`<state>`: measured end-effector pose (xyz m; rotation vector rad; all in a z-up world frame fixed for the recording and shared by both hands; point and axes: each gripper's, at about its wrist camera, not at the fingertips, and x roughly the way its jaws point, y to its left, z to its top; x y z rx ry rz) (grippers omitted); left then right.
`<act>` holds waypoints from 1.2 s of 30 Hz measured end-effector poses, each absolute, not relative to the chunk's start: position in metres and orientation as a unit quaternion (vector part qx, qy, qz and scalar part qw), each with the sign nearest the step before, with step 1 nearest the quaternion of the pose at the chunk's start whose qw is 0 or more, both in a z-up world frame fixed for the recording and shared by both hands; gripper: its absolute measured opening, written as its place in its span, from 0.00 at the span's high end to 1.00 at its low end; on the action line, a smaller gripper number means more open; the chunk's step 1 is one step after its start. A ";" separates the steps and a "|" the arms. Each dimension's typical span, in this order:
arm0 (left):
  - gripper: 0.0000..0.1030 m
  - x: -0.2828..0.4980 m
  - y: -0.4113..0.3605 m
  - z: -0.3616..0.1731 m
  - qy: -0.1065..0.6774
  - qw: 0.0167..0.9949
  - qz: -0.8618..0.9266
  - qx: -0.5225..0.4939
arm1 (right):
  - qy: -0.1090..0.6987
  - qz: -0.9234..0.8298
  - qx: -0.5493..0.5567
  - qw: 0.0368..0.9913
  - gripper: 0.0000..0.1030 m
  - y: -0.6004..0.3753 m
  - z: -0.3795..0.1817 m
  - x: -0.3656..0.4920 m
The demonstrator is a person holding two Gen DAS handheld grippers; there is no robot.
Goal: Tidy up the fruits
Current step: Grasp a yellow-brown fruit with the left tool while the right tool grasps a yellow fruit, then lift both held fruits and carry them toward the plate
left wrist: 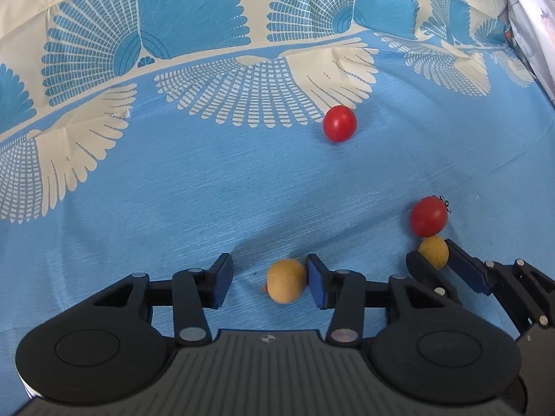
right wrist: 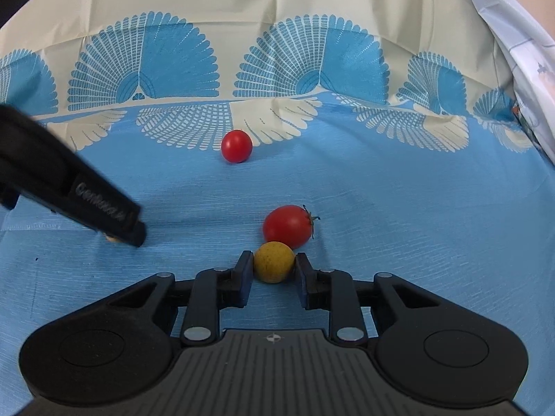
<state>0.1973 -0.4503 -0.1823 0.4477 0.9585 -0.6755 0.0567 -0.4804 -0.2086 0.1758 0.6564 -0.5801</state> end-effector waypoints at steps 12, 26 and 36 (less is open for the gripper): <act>0.75 0.159 -0.405 -0.125 0.453 0.817 -0.280 0.222 | 0.299 -0.324 0.139 0.887 0.74 -0.491 -0.199 0.021; 0.75 0.047 -0.246 -0.023 0.446 0.839 -0.240 0.199 | 0.273 -0.269 0.126 0.915 0.74 -0.376 -0.089 -0.107; 0.75 -0.006 -0.119 0.013 0.441 0.862 -0.190 0.160 | 0.251 -0.137 0.096 0.953 0.74 -0.255 -0.015 -0.146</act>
